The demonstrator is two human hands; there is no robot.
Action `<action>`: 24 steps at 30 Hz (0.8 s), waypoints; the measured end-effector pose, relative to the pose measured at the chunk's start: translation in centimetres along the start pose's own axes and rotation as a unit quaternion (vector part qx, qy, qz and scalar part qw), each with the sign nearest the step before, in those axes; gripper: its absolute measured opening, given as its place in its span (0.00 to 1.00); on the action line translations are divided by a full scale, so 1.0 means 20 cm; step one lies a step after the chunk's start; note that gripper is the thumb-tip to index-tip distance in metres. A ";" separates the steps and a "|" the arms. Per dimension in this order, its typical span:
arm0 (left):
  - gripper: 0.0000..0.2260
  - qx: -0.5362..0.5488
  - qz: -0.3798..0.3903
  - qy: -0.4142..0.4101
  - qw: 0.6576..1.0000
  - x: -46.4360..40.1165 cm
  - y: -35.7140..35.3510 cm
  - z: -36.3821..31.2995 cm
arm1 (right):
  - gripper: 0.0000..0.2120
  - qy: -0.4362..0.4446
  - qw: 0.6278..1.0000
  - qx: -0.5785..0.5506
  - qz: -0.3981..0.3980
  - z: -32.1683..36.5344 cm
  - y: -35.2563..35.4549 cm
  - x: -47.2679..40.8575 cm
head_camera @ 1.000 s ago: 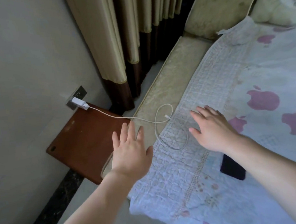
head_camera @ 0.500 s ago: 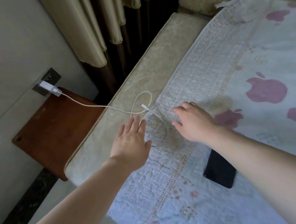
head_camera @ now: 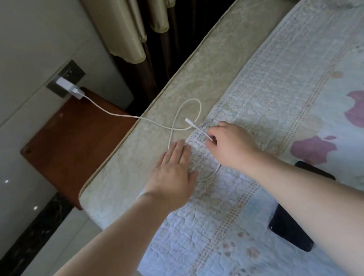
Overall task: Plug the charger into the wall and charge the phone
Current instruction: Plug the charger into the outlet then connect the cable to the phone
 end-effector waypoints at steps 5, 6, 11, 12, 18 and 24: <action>0.32 0.010 0.016 0.011 1.000 0.02 0.04 -0.01 | 0.19 -0.022 0.995 -0.075 -0.056 0.02 0.07 0.09; 0.31 0.018 0.022 0.018 0.999 0.04 0.06 -0.02 | 0.21 -0.020 0.993 -0.092 -0.066 0.03 0.10 0.11; 0.24 0.132 0.012 0.064 0.989 0.12 0.24 -0.10 | 0.25 -0.013 0.985 -0.149 -0.091 0.12 0.22 0.23; 0.22 0.176 0.001 0.075 0.982 0.13 0.29 -0.12 | 0.25 -0.012 0.982 -0.158 -0.098 0.14 0.25 0.25; 0.12 0.394 -0.023 0.107 0.912 0.22 0.58 -0.27 | 0.22 -0.003 0.978 -0.177 -0.112 0.25 0.39 0.38; 0.19 0.433 -0.079 0.093 0.893 0.34 0.81 -0.37 | 0.16 0.005 0.978 -0.186 -0.094 0.38 0.51 0.49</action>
Point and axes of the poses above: each hand's wrist, its own x-axis away from the middle knuckle, its own y-axis out of the back of the hand, z = x × y, the point moved 7 cm from there along -x, towards the middle knuckle, and after that the axes turned 15 degrees about y, right-handed, at the moved point
